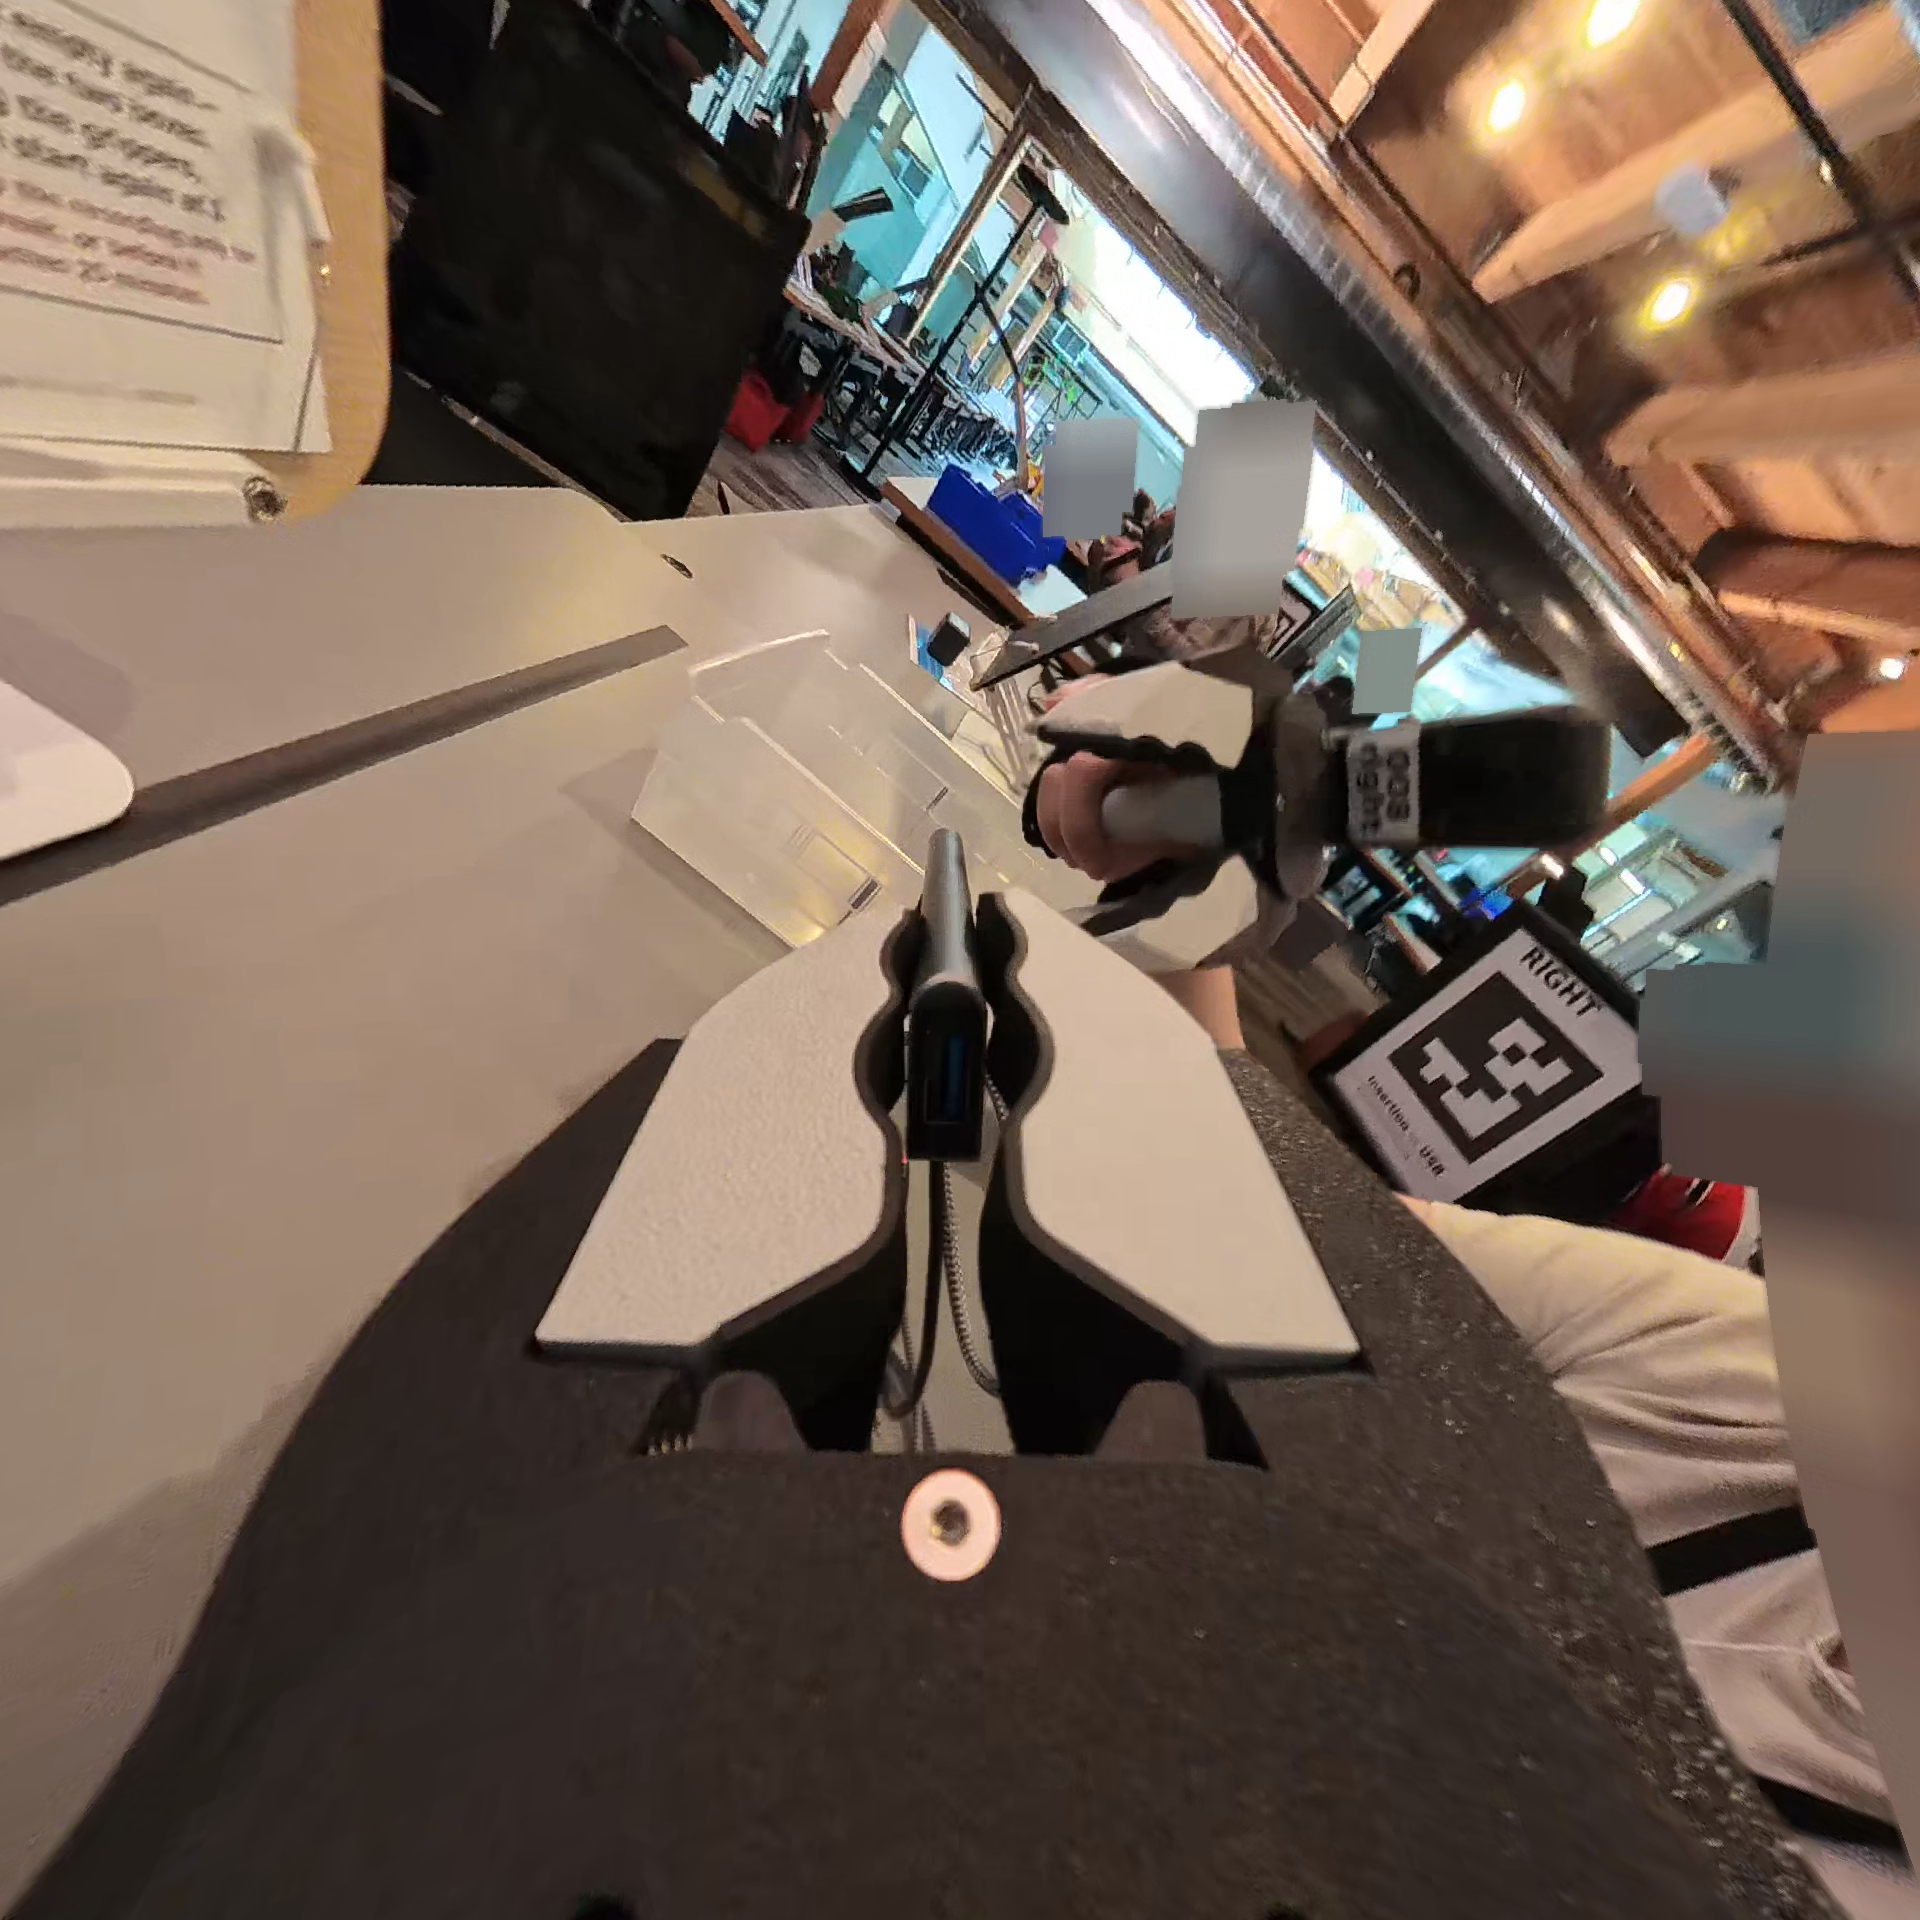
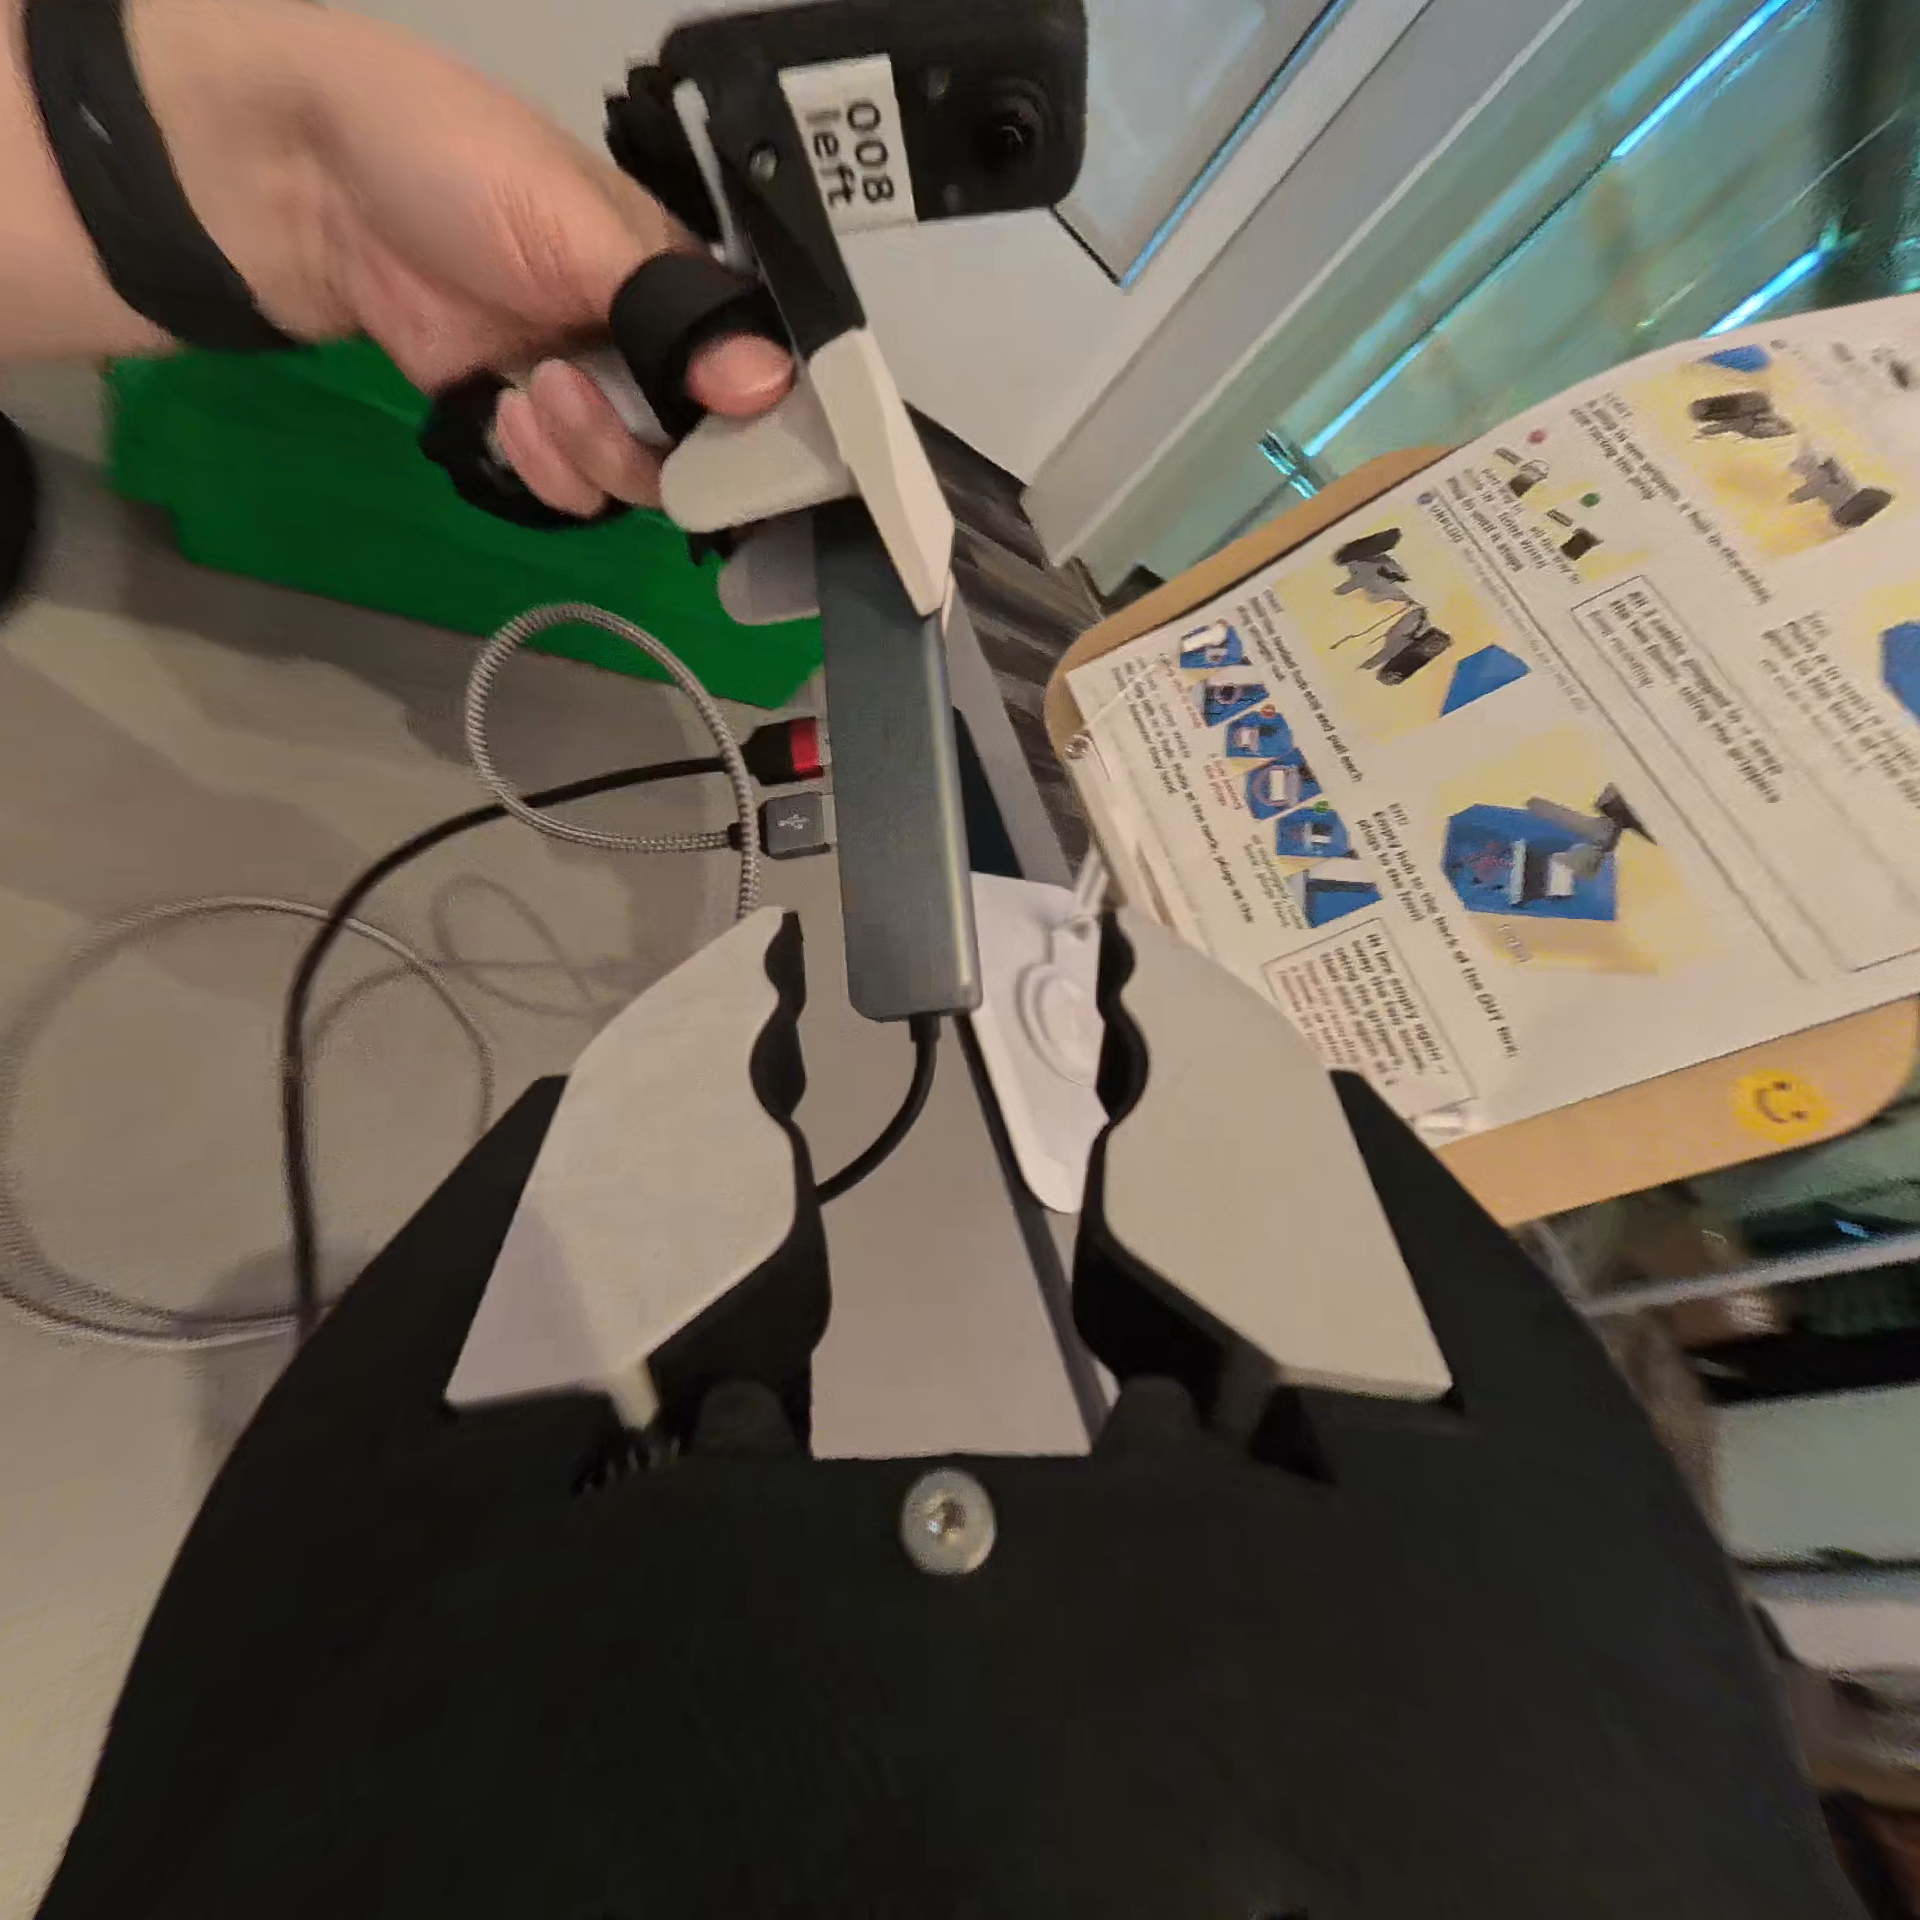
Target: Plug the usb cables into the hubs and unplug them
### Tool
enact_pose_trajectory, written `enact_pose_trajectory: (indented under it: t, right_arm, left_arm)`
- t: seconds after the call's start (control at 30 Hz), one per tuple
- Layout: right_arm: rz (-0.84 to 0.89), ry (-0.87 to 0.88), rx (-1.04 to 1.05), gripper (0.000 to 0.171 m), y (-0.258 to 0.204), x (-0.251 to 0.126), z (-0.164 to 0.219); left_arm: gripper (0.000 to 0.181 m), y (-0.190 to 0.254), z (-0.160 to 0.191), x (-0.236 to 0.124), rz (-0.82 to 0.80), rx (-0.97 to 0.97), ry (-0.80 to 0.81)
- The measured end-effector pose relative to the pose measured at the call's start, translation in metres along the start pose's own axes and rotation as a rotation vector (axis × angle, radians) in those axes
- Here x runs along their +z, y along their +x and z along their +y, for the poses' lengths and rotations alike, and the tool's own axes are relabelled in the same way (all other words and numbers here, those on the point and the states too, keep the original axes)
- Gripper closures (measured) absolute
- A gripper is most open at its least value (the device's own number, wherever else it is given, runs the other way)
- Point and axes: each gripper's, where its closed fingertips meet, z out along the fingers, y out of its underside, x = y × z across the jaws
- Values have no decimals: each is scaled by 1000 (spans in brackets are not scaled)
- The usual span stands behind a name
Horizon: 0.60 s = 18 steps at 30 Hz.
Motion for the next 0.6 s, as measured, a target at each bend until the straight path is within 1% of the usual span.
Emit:
enact_pose_trajectory:
  t: [0.03, 0.1, 0.13, 0.17, 0.23, 0.27, 0.3, 0.37, 0.47, 0.53, 0.6]
  right_arm:
    - [20, -33, -31, 115, -2, 8, 2]
    - [6, -122, -67, 112, -12, 26, 13]
    - [26, -177, -93, 118, -12, 33, 20]
    - [70, -208, -120, 136, -8, 37, 23]
    - [64, -196, -97, 139, -8, 37, 21]
    - [16, -172, -45, 139, -11, 35, 18]
    - [-48, -160, 19, 139, -16, 31, 16]
    - [-136, -136, 112, 139, -20, 23, 16]
    - [-268, -103, 213, 139, -28, 8, 17]
    - [-359, -84, 275, 139, -36, 0, 17]
    - [-432, -52, 298, 139, -43, -7, 14]
  left_arm:
    - [171, 0, 0, -1, 9, -22, 6]
    - [171, 4, -2, 0, 49, -61, 24]
    - [171, 6, -1, 1, 65, -64, 22]
    - [171, 8, 0, 2, 71, -57, 10]
    - [171, 12, 0, 1, 63, 42, -9]
    - [170, 18, 1, 0, 73, 125, -28]
    - [161, 23, -1, -3, 70, 222, -38]
    - [135, 31, -1, -10, 25, 421, -43]
    - [111, 42, 9, -12, -28, 631, -98]
    - [107, 46, 18, -4, -41, 727, -142]
    - [111, 47, 26, 8, -51, 799, -173]
